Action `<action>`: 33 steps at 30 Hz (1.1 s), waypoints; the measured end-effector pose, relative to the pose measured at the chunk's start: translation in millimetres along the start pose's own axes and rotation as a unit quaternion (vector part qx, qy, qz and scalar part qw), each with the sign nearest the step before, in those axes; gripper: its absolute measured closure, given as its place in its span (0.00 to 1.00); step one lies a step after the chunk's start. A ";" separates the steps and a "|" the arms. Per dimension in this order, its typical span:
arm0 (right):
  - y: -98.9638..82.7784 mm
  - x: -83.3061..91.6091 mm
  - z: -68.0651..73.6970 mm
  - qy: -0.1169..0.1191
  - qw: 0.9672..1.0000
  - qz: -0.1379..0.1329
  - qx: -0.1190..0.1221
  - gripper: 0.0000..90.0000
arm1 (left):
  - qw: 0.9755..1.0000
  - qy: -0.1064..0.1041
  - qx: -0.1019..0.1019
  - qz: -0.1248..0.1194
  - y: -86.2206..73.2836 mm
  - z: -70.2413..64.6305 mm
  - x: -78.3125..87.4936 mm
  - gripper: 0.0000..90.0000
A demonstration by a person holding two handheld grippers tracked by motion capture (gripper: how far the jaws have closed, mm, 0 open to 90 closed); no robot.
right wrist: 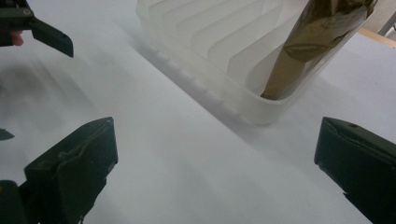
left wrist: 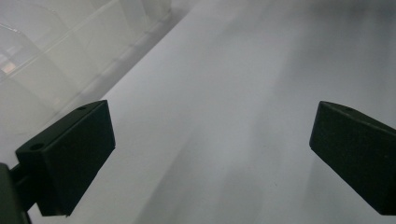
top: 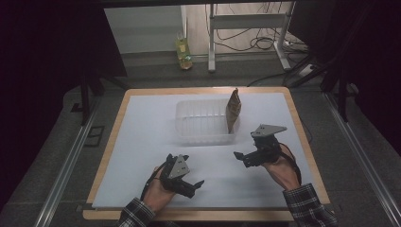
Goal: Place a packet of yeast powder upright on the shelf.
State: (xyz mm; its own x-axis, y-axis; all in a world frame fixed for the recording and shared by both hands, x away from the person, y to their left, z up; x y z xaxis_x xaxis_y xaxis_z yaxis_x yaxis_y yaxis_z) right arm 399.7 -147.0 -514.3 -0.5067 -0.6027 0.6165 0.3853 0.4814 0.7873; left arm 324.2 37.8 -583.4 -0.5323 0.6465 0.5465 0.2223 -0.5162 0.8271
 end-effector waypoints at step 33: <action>-56.8 26.0 22.8 0.003 1.000 0.016 0.008 0.00 | 0.999 -0.002 0.044 0.001 -16.2 3.0 32.9 0.00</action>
State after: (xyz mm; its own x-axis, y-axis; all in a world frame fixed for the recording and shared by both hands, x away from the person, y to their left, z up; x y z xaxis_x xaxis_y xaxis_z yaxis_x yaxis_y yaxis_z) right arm 347.1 -175.5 -543.2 -0.4902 -0.5900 0.6416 0.3886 0.5109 0.7668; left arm 305.5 69.1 -578.4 -0.5280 0.6477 0.5493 0.2941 -0.4673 0.8337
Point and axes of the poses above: each handheld gripper's, and its own axes: x roughly backward along the jaws, y roughly out of its top, z roughly to its left, the point moved 10 cm from there along -x, roughly forward along the jaws, and after that the axes turned 2 degrees about -x, right-handed, at the moved point
